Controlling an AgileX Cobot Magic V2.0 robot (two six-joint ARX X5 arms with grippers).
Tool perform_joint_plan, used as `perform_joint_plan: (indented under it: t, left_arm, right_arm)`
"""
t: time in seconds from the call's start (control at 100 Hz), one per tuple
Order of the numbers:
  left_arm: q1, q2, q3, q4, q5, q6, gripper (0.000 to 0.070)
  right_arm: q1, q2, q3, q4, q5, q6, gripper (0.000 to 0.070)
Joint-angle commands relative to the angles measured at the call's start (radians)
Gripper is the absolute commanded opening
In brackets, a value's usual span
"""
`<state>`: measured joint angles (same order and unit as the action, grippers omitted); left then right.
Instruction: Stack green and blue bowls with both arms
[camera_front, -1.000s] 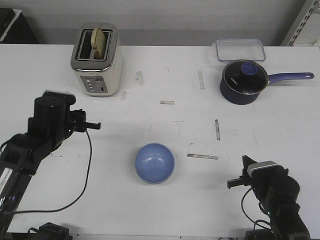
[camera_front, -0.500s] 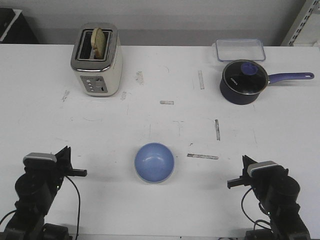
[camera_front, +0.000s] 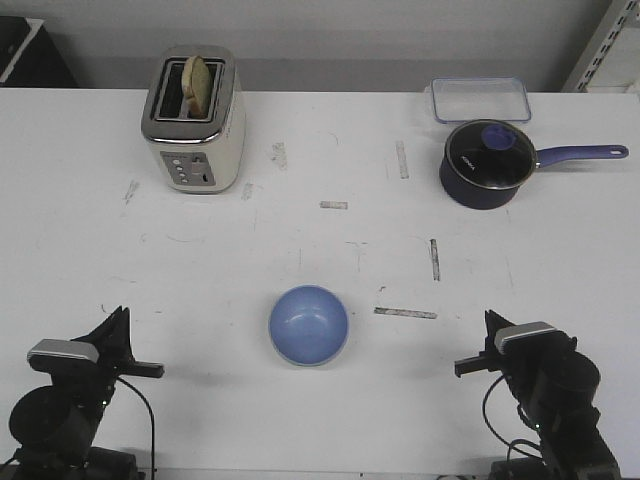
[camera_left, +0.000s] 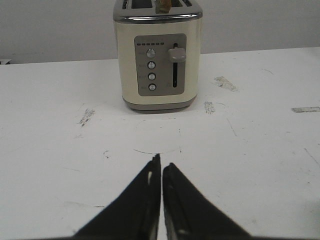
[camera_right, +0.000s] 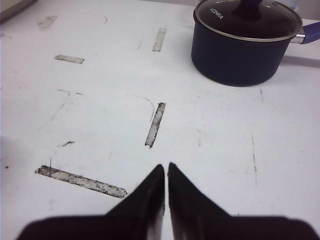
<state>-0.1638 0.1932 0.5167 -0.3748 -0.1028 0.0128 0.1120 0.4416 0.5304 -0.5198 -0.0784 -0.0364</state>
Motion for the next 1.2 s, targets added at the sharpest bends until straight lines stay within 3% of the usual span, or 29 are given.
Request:
perform_joint_plan:
  t: [0.0,0.74,0.99,1.19]
  left_arm:
    - [0.000,-0.007,0.005,0.010,-0.001,0.009,0.0003]
    - [0.038,-0.020,-0.023,-0.010,-0.001,-0.003,0.0002]
    - [0.151,-0.087,-0.228,0.245,0.070,-0.003,0.0002]
    - [0.166,-0.159,-0.435,0.407,0.096,-0.002,0.0002]
  right_arm:
    - [0.002,0.003,0.008,0.011,0.000,0.013,0.0001]
    - [0.002,0.003,0.008,0.011,0.000,0.013,0.0001]
    - [0.002,0.003,0.008,0.011,0.000,0.013,0.0001]
    - [0.002,0.003,0.008,0.011,0.000,0.013,0.0001]
